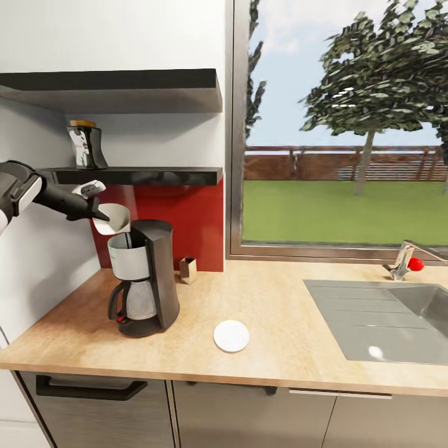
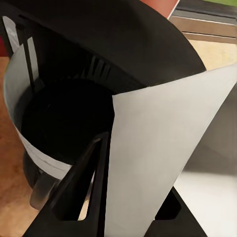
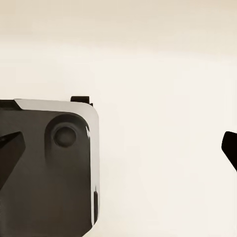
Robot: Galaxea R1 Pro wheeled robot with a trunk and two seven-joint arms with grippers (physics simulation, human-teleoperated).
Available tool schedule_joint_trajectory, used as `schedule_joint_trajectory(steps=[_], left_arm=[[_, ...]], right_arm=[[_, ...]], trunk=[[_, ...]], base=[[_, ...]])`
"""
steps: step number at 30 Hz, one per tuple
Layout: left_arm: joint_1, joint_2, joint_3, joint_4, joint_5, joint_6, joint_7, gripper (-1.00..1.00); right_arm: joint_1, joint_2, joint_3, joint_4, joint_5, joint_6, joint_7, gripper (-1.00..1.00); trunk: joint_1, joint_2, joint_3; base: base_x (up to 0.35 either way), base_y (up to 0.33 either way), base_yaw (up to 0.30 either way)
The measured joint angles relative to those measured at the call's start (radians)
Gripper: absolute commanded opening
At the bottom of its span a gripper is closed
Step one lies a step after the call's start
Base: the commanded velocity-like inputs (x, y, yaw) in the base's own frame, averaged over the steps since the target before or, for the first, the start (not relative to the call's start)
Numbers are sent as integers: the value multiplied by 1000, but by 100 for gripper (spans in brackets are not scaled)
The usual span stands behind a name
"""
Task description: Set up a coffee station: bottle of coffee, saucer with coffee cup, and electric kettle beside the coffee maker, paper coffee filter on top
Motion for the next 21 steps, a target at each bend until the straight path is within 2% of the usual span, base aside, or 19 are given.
schedule_joint_trajectory(steps=[17, 21], left_arm=[[2, 5, 0, 18, -3, -2, 1, -100], [2, 5, -1, 18, -4, -2, 2, -100]], right_arm=[[0, 2, 0, 0, 0, 0, 0, 100], [0, 1, 0, 1, 0, 0, 0, 100]], trunk=[[0, 0, 0], [0, 0, 0]], base=[[1, 0, 0], [97, 81, 0]])
